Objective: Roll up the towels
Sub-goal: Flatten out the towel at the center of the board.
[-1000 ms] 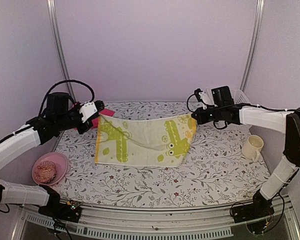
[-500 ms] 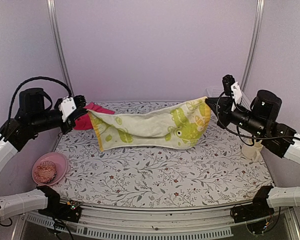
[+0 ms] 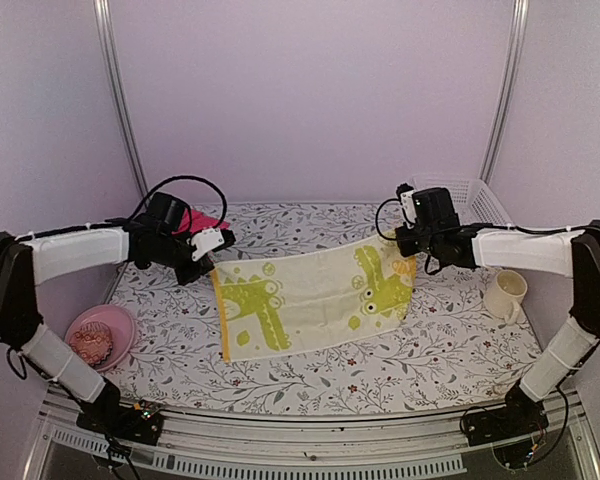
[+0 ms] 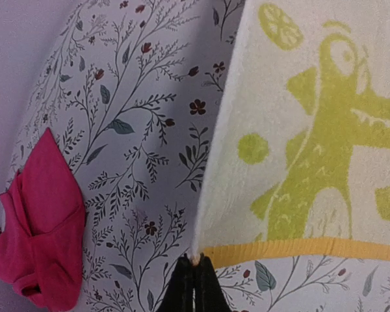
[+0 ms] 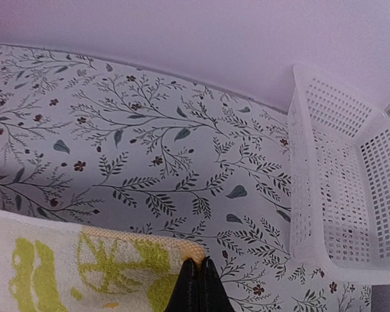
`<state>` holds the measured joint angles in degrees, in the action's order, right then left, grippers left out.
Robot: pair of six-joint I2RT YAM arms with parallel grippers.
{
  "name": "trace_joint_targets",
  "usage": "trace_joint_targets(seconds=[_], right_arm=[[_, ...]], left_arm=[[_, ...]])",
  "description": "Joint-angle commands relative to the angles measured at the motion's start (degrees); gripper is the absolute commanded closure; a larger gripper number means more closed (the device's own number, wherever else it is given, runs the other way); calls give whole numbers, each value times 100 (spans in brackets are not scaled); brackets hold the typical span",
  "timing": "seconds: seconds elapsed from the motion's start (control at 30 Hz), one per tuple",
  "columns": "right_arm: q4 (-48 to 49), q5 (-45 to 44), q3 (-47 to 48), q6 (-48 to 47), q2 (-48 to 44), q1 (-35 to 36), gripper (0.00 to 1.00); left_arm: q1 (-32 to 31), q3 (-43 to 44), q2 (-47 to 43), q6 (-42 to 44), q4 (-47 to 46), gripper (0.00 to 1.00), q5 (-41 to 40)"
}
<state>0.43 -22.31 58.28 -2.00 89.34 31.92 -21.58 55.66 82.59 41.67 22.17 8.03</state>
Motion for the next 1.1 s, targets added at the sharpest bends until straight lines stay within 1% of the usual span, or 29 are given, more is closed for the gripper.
trace_joint_targets(seconds=[0.0,0.1,0.2,0.33,0.43,0.5,0.6,0.67,0.73,0.83,0.97,1.07], right_arm=[[373,-210,583,78,1025,-423,99],[530,197,1011,38,1627,-701,99],[701,592,1295,-35,2012,-836,98],[872,965,1545,-259,2340,-892,98],[896,1243,1790,-391,2523,-951,98],[870,1607,1995,-422,2671,-981,98],[836,2333,2201,-482,2763,-974,98],[847,2753,2067,-456,2579,-972,98],[1037,2792,1668,-356,2189,-958,98],[1436,2738,842,-160,1272,-953,98],[1544,2574,-51,37,168,-782,98],[1551,2205,-645,76,-588,-505,98]], left_arm=[[64,952,1423,-268,-224,100,-737],[75,1665,2308,-277,-145,100,-1135],[75,2083,2801,-201,-230,100,-1391],[67,2046,2956,-39,-707,100,-1686],[73,1739,2939,190,-1559,100,-2202],[75,1646,2946,350,-2103,100,-2532],[84,1695,3160,444,-2525,100,-3219],[95,1574,2861,417,-2696,100,-3211],[101,1312,2420,399,-2758,100,-2908],[93,1048,1693,329,-2509,100,-2364],[77,472,646,306,-2268,100,-1813],[59,-114,-296,307,-2077,100,-1271]])
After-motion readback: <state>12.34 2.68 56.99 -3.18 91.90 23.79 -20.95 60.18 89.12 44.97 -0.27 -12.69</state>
